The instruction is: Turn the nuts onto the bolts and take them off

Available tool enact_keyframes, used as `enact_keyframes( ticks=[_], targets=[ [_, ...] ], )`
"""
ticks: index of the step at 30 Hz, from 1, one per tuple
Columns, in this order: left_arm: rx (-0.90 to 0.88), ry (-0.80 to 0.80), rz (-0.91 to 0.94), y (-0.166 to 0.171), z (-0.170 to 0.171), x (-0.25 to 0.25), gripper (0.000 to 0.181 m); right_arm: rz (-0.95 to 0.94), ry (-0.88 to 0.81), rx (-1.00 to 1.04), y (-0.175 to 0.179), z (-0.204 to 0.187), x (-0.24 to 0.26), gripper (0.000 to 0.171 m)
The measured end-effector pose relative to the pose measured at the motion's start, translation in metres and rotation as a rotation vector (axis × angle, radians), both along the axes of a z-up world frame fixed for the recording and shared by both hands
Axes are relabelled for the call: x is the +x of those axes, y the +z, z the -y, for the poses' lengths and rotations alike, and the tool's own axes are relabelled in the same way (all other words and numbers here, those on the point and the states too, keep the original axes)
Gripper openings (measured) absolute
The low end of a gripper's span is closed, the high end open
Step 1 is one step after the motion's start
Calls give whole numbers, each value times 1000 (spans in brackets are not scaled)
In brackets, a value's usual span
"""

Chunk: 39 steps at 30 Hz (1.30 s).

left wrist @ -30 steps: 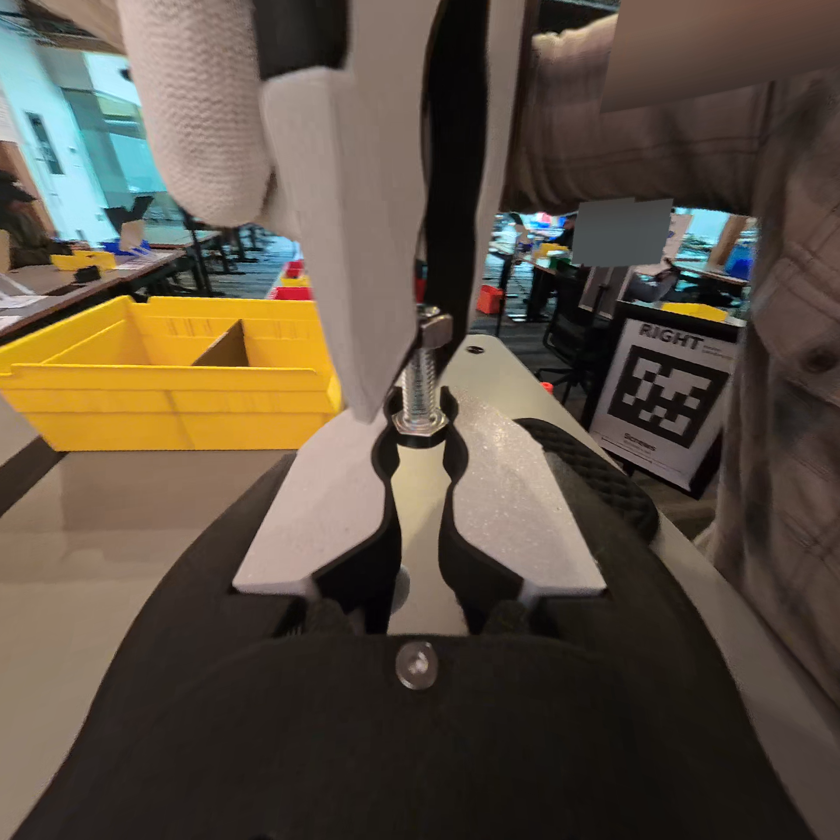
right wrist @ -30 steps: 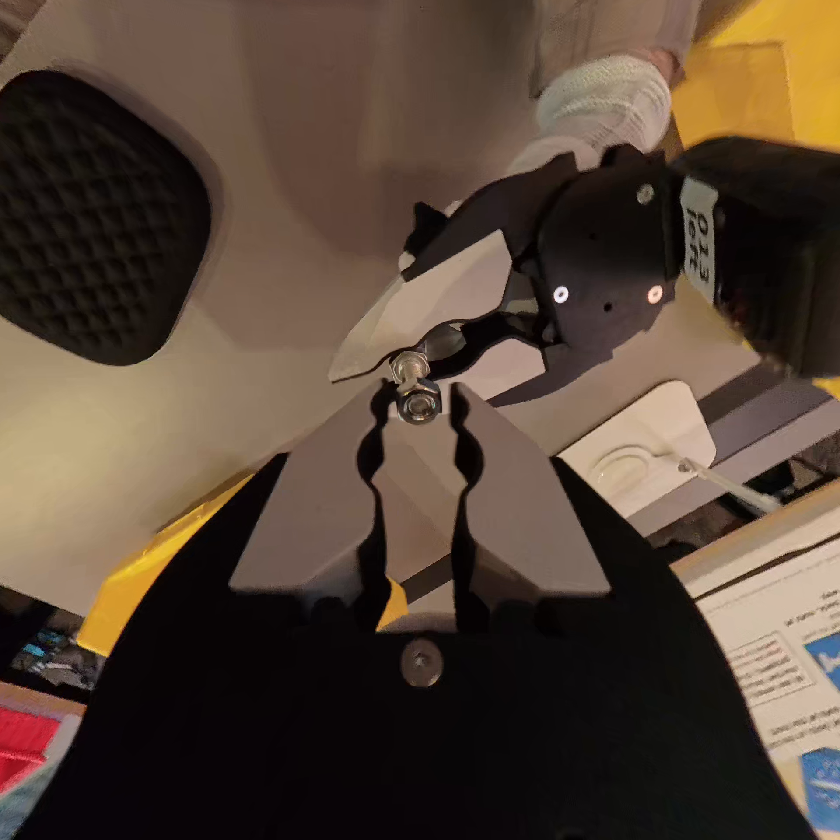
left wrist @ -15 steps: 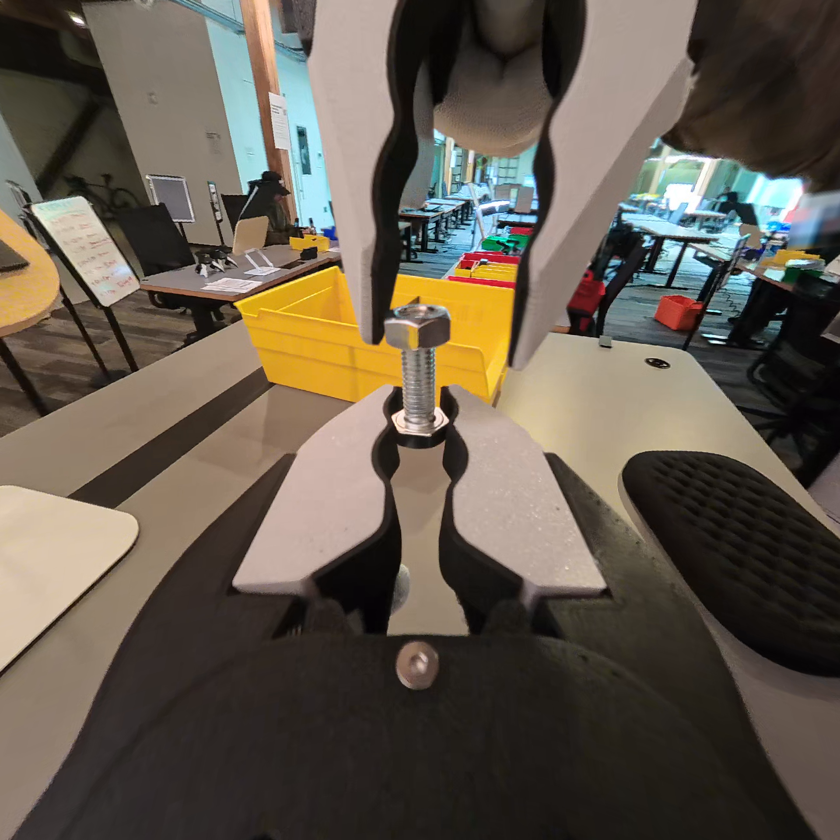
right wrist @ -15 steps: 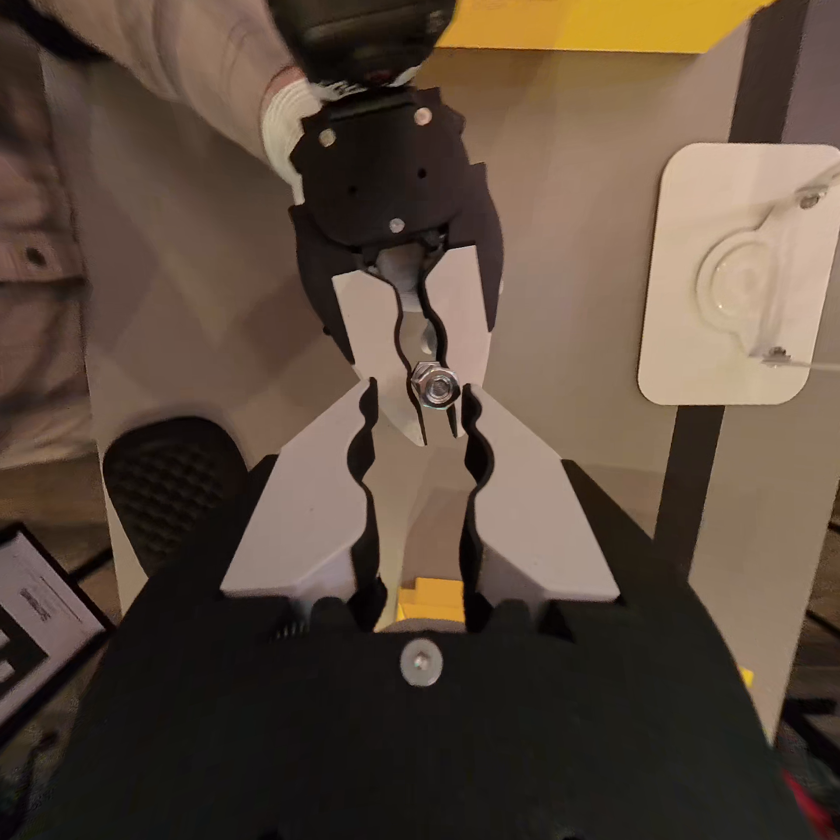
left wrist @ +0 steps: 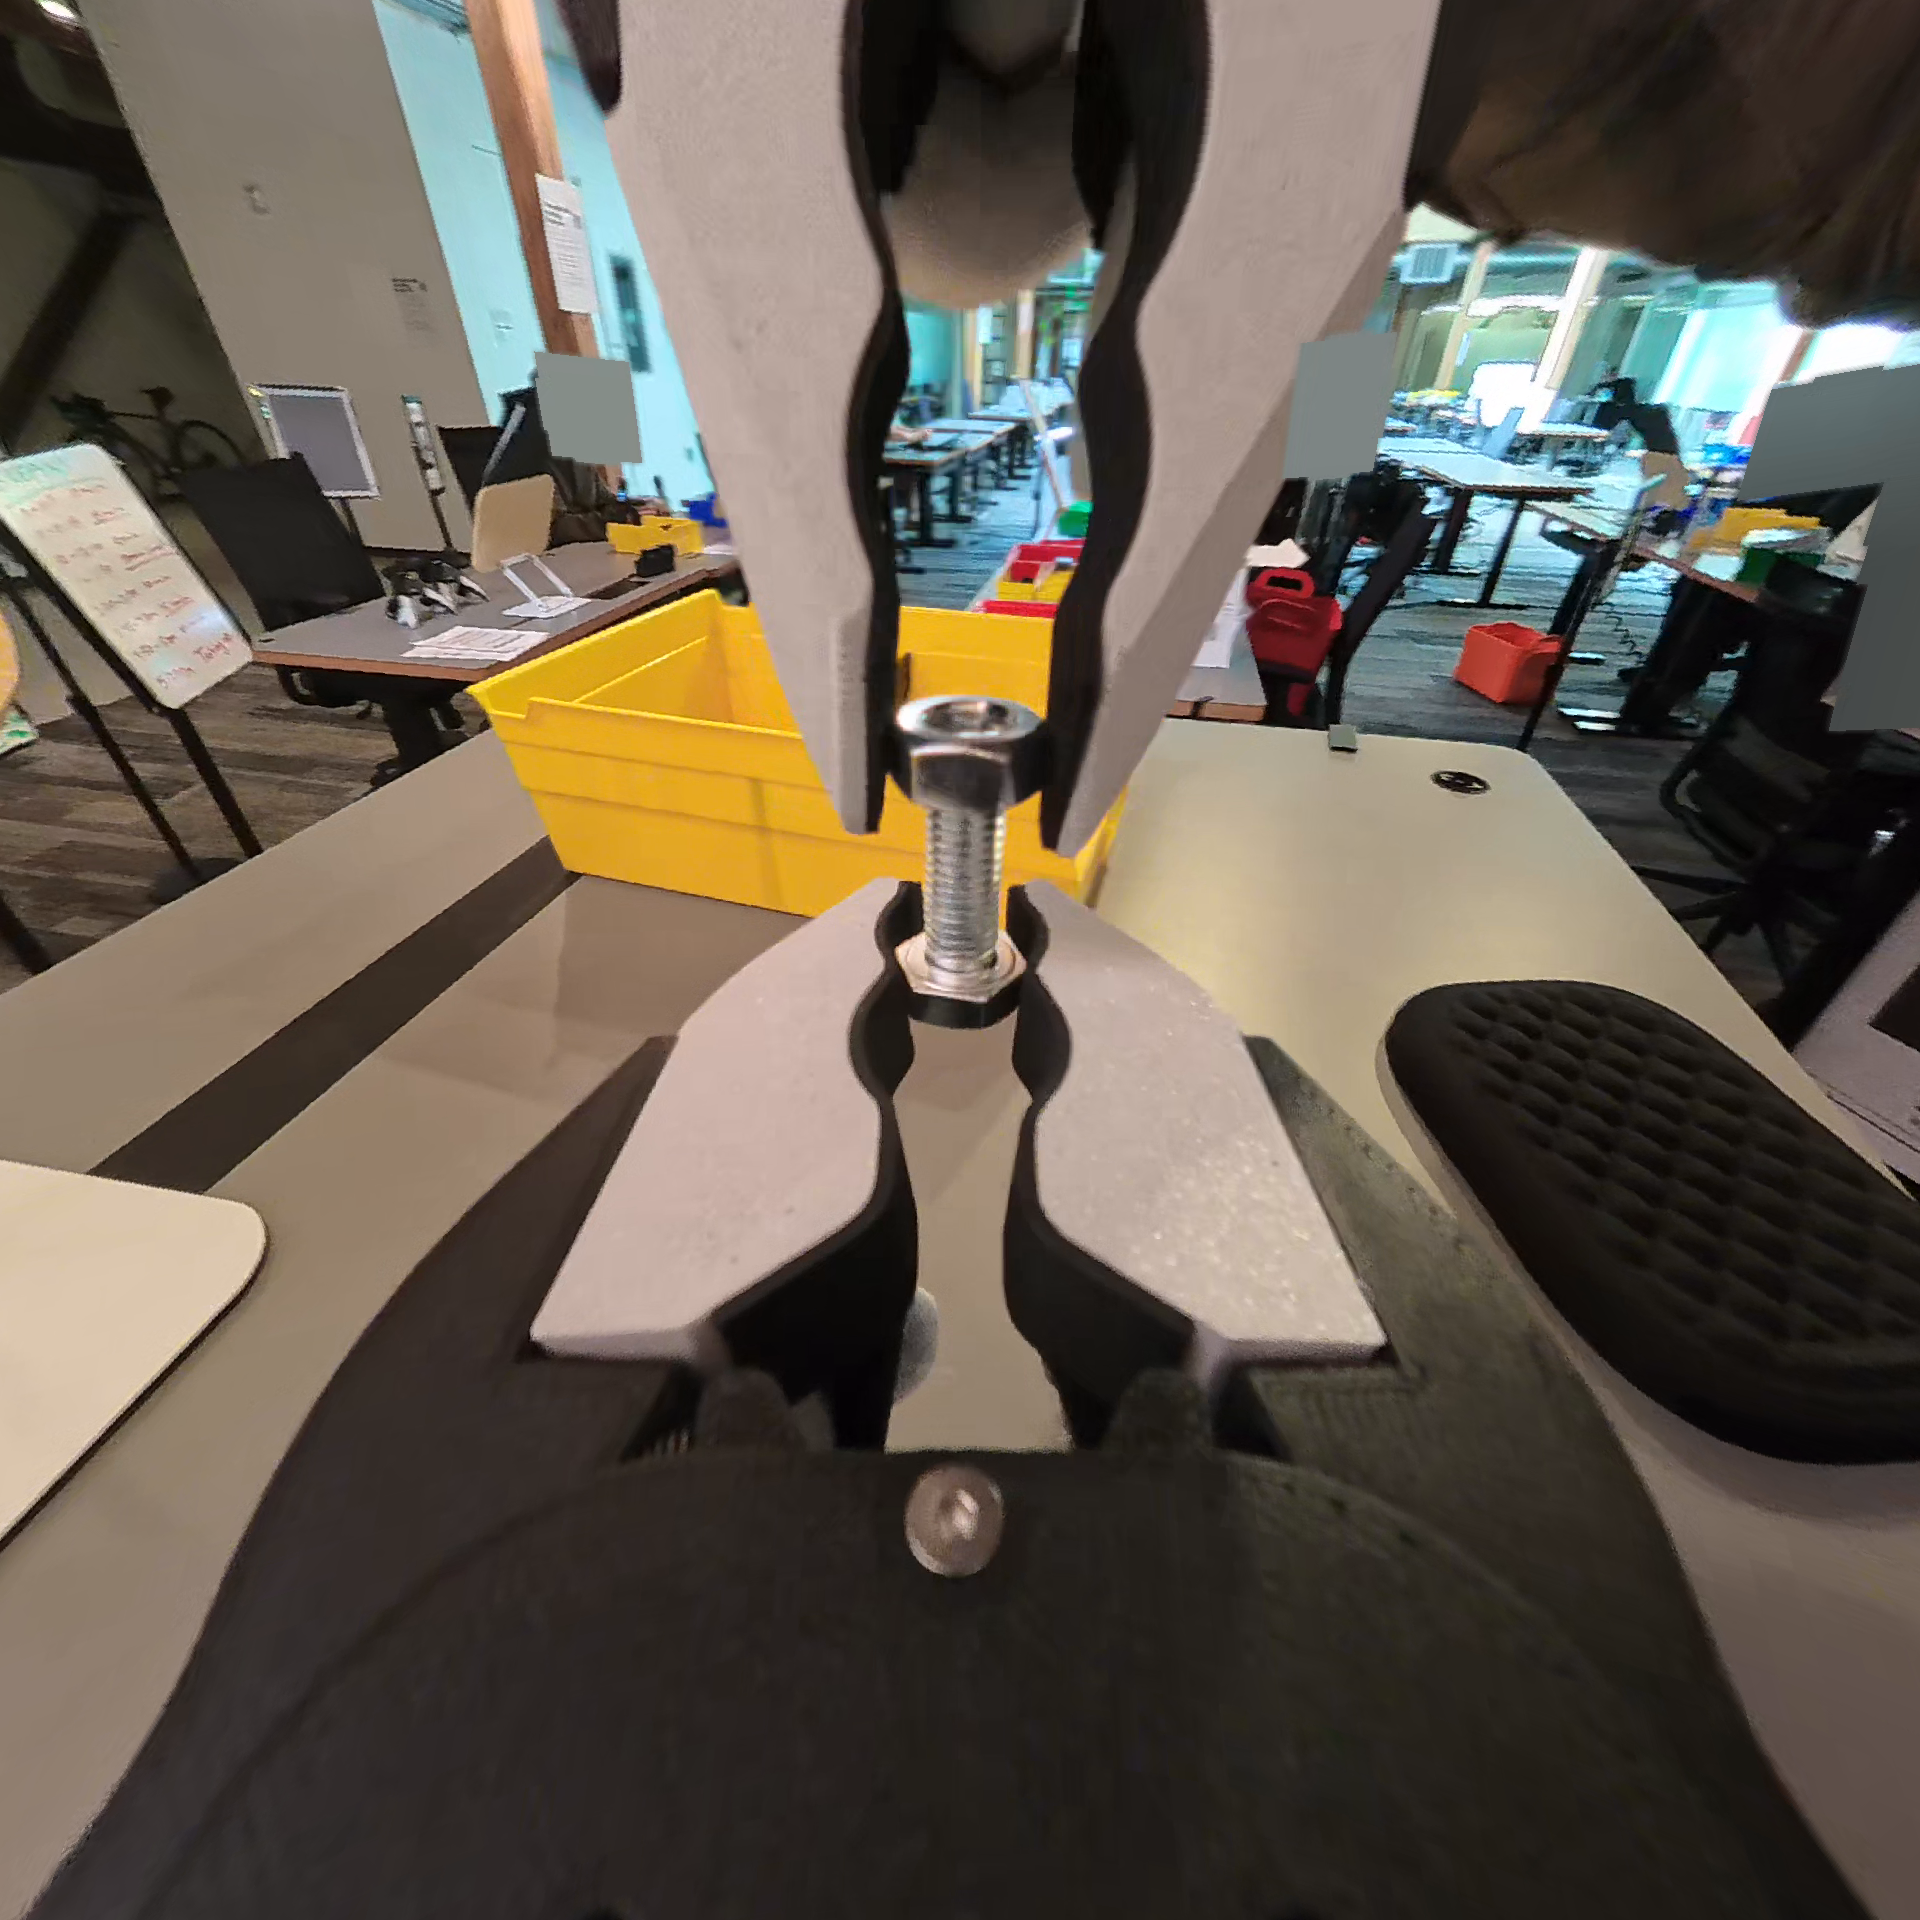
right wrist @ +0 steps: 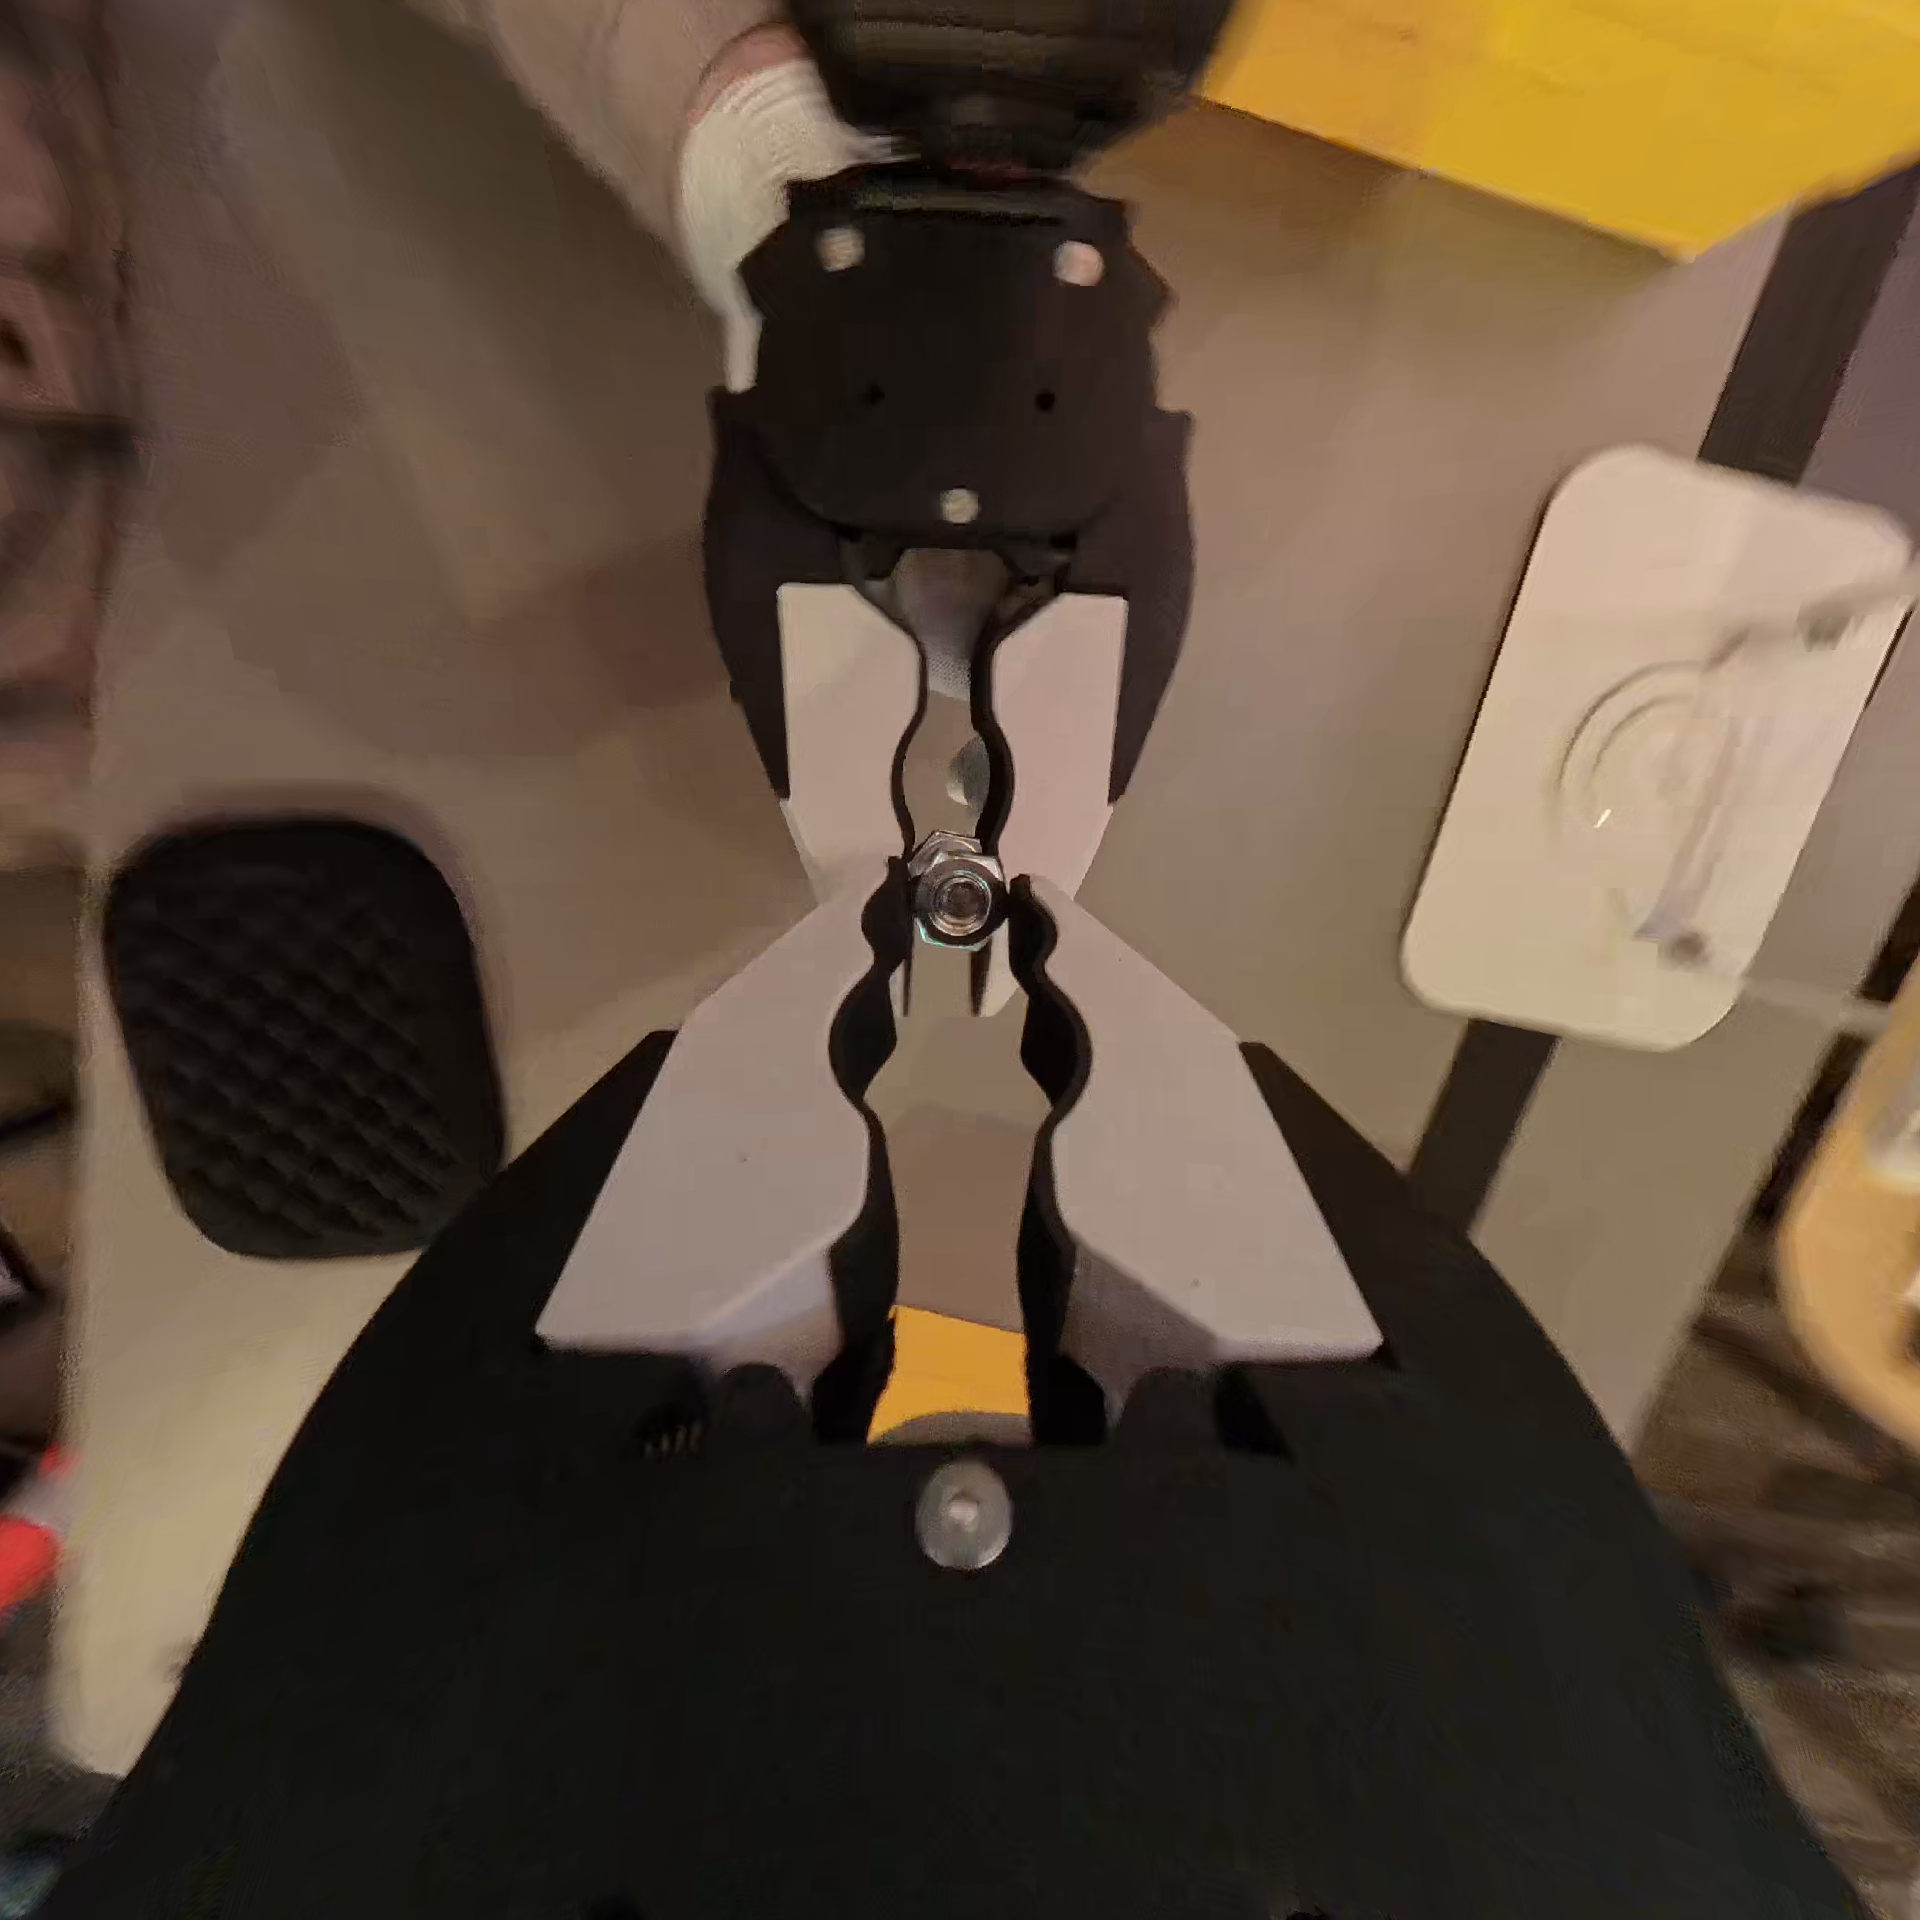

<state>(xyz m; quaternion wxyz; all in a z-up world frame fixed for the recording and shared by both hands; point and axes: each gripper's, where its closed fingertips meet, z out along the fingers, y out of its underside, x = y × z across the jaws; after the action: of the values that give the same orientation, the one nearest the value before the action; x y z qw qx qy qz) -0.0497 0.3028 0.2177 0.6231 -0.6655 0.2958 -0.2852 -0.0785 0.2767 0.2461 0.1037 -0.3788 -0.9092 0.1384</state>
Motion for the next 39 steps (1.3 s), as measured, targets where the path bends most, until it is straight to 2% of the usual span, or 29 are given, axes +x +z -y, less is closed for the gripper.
enact_keyframes(
  ticks=[2,9,12,14,15,16,17,19,24,27,29,34,39],
  targets=[
    [3,-37,-13,-2,4,5,16,-11,197,98,-2,3,6,18],
    [-33,-191,21,-5,21,20,16,20,679,444,-6,7,20,18],
    [-50,-257,36,-6,29,26,16,38,824,567,-7,9,23,18],
    [-43,-265,30,-7,31,28,16,57,840,612,-7,11,24,18],
    [-32,-245,33,-6,28,26,16,48,814,625,-6,11,21,19],
    [-34,-234,43,-4,27,25,16,19,773,624,-4,10,16,34],
    [-29,-219,47,-2,25,22,16,18,710,591,-3,8,15,35],
    [-18,-150,35,-2,16,14,16,5,527,474,2,7,12,34],
    [-10,-21,44,-2,-1,-1,16,-47,-61,113,17,-1,-6,28],
    [-5,5,43,-2,-4,-3,16,-24,-245,2,12,-8,-4,33],
    [2,26,36,-2,-5,-4,16,3,-311,-53,5,-8,-2,34],
    [12,33,32,-1,-5,-5,16,2,-362,-98,-6,-7,-2,17],
    [12,21,29,0,-4,-4,16,0,-272,-56,-5,-7,-2,17]
  ],
)
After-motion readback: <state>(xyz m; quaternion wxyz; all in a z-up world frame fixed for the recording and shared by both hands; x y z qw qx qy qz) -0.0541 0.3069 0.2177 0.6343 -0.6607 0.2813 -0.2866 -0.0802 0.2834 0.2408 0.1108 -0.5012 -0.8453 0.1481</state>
